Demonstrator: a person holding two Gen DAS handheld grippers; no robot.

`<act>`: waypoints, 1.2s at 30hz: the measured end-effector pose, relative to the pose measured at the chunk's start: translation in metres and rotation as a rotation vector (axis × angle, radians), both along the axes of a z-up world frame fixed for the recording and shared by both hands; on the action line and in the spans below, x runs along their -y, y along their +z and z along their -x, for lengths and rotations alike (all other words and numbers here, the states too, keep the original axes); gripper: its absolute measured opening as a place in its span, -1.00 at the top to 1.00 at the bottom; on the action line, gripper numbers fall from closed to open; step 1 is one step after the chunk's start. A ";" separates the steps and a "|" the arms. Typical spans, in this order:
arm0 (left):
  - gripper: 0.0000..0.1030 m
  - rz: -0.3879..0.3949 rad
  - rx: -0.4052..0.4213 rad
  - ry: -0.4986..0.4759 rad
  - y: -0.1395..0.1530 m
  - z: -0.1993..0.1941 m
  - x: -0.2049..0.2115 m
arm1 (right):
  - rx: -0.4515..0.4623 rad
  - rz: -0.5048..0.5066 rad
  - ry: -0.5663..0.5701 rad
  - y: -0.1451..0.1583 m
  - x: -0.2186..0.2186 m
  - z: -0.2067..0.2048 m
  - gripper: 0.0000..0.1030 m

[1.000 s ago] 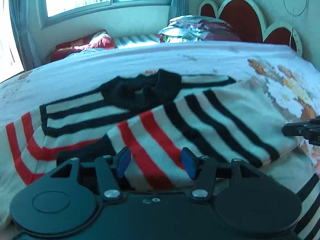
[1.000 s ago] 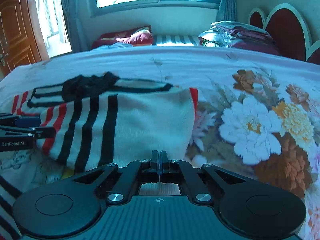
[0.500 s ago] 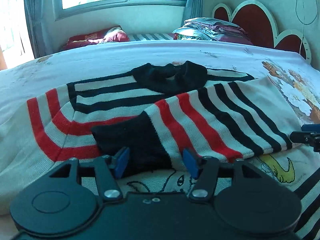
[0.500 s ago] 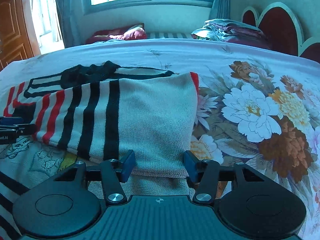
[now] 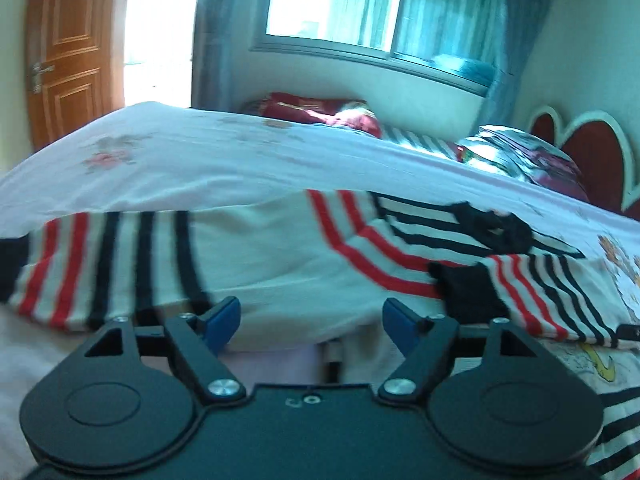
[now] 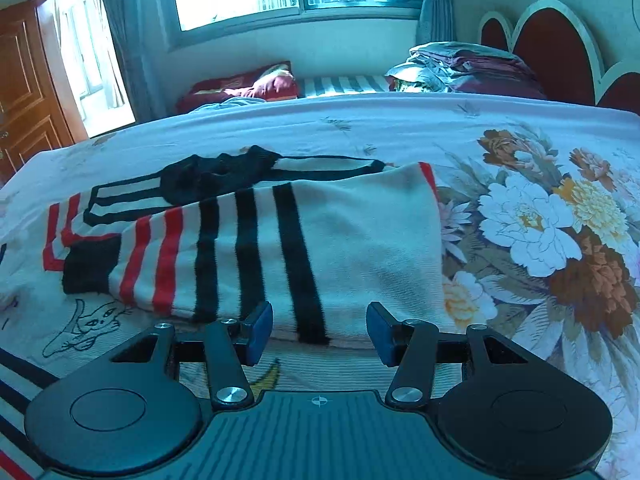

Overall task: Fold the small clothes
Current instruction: 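Grasp the other black sleeve cuff with the left tool and lift it, then lay the held sleeve across the sweater body with the left tool and release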

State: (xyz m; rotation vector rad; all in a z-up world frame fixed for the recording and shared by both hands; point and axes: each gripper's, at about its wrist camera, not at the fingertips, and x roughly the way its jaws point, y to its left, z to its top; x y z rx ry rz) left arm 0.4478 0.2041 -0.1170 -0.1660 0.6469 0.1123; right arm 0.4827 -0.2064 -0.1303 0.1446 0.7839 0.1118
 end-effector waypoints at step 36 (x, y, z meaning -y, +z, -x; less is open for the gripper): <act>0.92 0.213 0.071 -0.143 0.036 -0.098 0.020 | 0.022 -0.082 -0.138 0.023 -0.012 -0.019 0.35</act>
